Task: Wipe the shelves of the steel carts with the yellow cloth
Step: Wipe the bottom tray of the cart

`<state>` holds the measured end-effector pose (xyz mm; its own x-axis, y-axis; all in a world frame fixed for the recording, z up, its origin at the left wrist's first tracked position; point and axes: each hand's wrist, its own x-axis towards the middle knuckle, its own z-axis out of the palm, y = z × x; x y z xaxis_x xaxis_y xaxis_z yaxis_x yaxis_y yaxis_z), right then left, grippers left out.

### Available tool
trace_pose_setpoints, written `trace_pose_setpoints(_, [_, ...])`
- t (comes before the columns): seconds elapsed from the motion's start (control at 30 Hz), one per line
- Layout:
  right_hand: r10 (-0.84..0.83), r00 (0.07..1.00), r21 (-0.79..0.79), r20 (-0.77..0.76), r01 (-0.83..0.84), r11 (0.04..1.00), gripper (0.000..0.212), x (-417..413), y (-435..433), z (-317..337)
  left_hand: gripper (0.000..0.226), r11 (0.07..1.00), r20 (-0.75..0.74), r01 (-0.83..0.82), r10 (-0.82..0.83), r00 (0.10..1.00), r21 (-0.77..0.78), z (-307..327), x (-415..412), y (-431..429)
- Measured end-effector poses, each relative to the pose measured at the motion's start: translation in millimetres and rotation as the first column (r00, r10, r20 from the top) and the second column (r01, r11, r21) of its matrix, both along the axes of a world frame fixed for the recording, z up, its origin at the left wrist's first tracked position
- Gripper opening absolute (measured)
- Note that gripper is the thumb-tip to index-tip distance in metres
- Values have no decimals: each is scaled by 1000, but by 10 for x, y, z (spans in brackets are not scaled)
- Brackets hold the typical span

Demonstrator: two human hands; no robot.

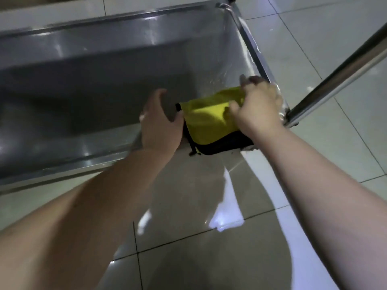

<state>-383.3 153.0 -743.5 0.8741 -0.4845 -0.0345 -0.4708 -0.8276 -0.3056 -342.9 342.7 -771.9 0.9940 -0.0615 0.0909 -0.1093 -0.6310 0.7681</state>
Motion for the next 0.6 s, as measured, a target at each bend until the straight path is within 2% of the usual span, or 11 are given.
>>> trace_pose_setpoints(0.07, [67,994,-34,-81,-70,997,70,65,250,-107,48,980,96,64,-83,992,187,-86,66,204])
trace_pose_setpoints(0.13, [90,973,-70,-212,-107,992,78,73,480,-267,49,889,103,133,-197,975,439,-173,148,410])
trace_pose_setpoints(0.2, [102,963,-120,-249,-135,984,80,29,576,-416,53,810,115,156,-265,957,565,-220,177,543])
trace_pose_setpoints(0.3, [105,969,-147,-224,-140,979,80,35,290,-509,60,787,118,129,-248,961,603,-239,173,586])
trace_pose_setpoints(0.43, [-32,937,-119,-348,-11,993,85,211,-332,-436,60,765,94,95,-200,975,637,-316,203,569])
trace_pose_setpoints(0.53, [-94,932,-139,-351,48,989,84,407,-181,-455,60,733,60,109,-200,978,672,-360,222,562])
trace_pose_setpoints(0.6, [8,954,-134,-301,-51,990,81,491,219,-490,60,711,36,120,-200,979,693,-360,229,574])
